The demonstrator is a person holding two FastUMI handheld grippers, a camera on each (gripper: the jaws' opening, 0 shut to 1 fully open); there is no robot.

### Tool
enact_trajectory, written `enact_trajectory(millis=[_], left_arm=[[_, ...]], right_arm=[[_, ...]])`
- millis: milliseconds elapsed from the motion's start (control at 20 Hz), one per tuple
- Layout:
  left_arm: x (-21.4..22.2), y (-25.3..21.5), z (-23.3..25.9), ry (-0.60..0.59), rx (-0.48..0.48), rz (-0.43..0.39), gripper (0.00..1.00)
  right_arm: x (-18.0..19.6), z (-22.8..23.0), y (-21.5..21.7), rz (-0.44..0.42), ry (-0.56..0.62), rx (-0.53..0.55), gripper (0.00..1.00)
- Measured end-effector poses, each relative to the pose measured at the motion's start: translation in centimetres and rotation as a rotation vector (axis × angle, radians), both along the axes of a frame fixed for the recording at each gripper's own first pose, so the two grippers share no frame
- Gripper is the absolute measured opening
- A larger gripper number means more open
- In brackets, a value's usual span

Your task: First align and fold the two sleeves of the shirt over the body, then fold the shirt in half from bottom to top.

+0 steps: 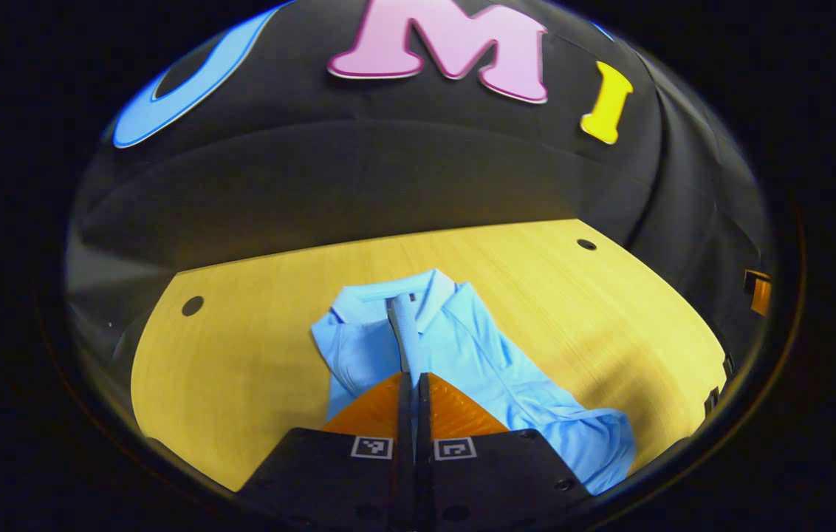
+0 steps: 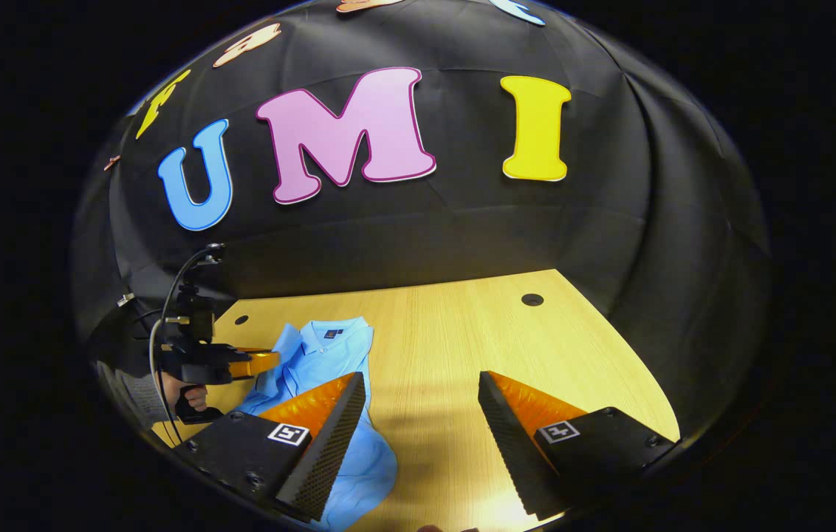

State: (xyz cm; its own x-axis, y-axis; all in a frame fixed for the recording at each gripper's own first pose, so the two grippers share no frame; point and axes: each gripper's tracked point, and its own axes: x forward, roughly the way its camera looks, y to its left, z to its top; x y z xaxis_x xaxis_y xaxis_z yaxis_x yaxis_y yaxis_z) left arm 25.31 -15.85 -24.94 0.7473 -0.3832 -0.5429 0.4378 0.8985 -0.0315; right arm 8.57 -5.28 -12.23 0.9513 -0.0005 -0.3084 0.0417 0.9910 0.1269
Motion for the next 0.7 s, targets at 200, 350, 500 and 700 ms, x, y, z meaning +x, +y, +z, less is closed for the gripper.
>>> enact_trajectory(millis=[200, 350, 500, 700], left_arm=[[-0.7, -2.7, -2.8, 0.020, 0.091, -0.044, 0.06], [-1.0, -4.1, -4.7, 0.029, 0.164, -0.078, 0.06], [-0.9, -4.2, -5.9, 0.027, 0.229, -0.076, 0.06], [-1.2, -4.7, -7.4, 0.074, 0.230, -0.085, 0.11]], right_arm=[[-1.1, -1.0, -0.8, -0.018, 0.019, 0.008, 0.96], [-1.7, -1.4, -1.5, -0.030, 0.031, 0.010, 0.96], [-2.0, -1.7, -2.3, -0.044, 0.036, 0.010, 0.96], [-2.4, -2.0, -2.7, -0.058, 0.041, 0.014, 0.96]])
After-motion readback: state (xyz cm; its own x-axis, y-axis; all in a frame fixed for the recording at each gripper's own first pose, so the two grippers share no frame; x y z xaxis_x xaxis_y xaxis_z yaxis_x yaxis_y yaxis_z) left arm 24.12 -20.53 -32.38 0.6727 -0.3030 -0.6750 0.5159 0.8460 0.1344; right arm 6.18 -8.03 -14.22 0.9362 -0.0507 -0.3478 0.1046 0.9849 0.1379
